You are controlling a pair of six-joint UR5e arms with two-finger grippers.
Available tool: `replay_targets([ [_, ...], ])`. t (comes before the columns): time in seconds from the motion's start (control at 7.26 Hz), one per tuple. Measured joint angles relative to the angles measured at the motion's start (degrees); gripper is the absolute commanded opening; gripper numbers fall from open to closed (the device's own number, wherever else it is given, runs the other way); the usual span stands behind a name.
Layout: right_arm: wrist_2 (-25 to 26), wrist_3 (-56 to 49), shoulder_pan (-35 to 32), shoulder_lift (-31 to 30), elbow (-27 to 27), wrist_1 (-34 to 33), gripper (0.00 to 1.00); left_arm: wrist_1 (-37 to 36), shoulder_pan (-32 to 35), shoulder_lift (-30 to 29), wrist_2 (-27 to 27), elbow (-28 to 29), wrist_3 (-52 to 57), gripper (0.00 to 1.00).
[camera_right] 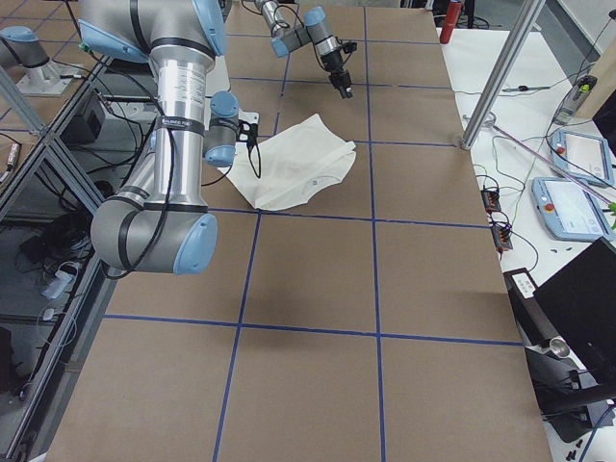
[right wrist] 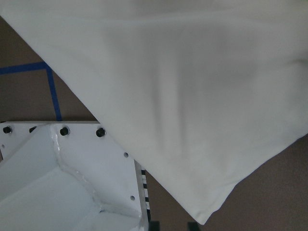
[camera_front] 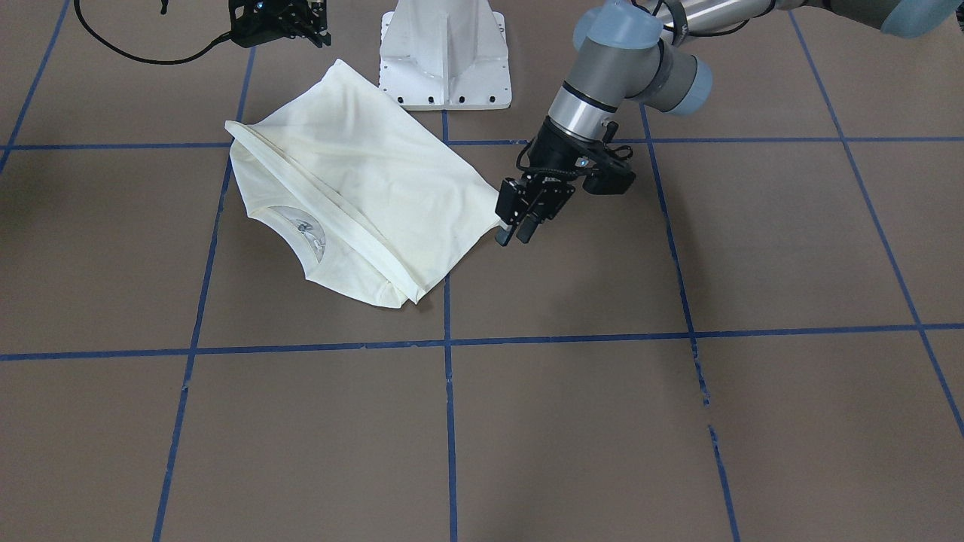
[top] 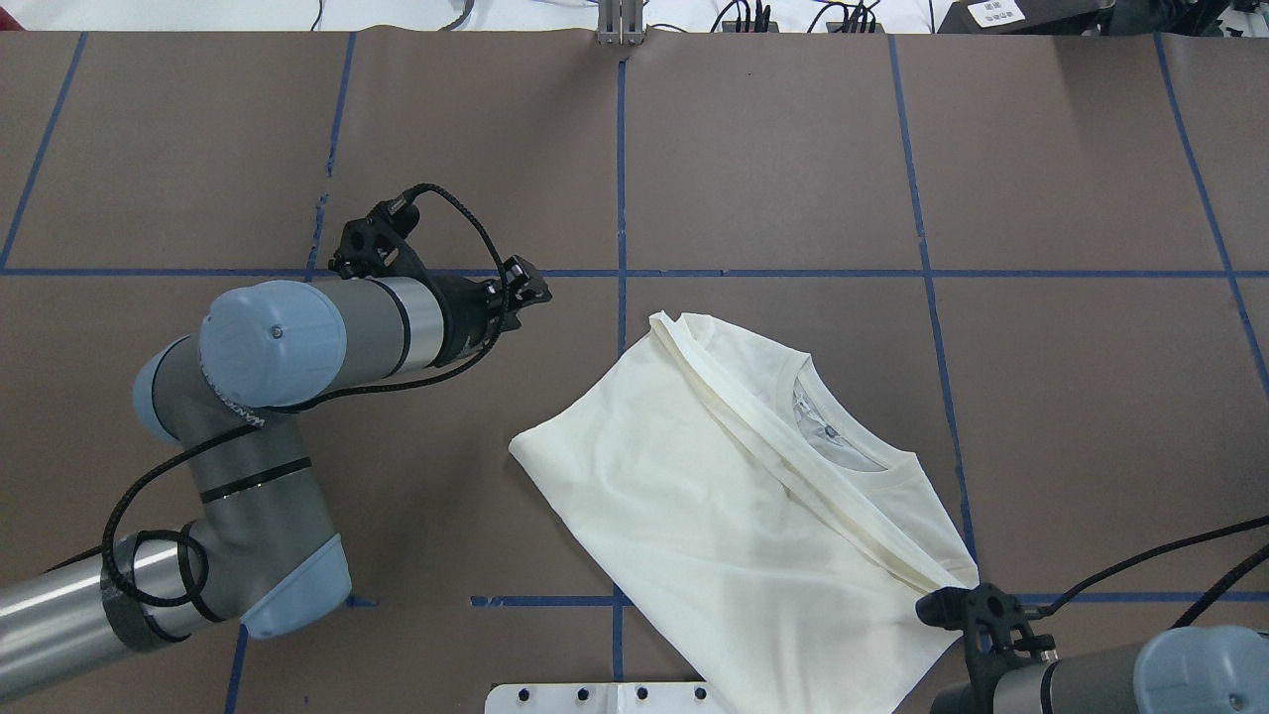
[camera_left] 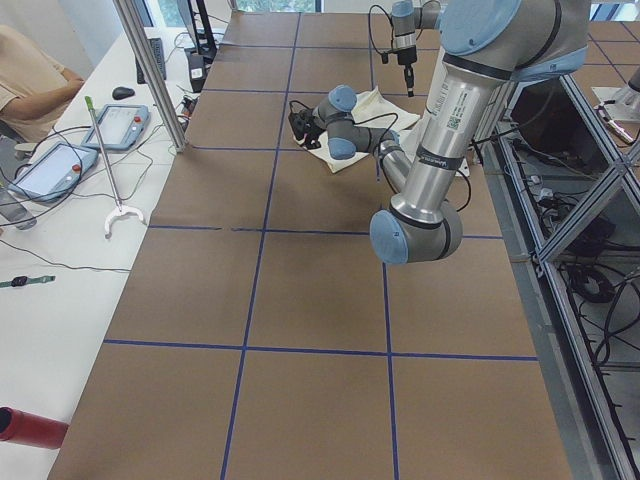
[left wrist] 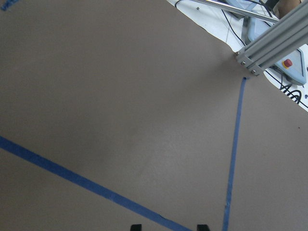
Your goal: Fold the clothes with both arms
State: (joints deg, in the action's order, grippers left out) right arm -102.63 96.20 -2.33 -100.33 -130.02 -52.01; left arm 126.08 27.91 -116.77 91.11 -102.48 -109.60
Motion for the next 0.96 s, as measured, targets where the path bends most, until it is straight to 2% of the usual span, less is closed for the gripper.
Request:
replay_targets([
  [0.14,0.0,0.0,-4.7,0.2,0.1,0.0,1.0,-0.9,-3.0,0.6,0.6,-1.0,-3.8,0.63],
  [0.28,-0.2,-0.2,-10.5,0.7,0.4,0.1,1.0,-1.6,-6.3,1.6,-0.6,-1.3,-5.7,0.64],
  [0.55,-0.6,-0.6,-17.8,3.2,2.0,0.1,1.0,-2.1,-11.1,2.6,-3.6,-0.8,-6.8,0.64],
  [0.96,-0.5,-0.7,-20.5,5.2,4.3,0.0,1.0,-4.3,-12.7,2.5,-4.5,1.1,-6.3,0.64],
])
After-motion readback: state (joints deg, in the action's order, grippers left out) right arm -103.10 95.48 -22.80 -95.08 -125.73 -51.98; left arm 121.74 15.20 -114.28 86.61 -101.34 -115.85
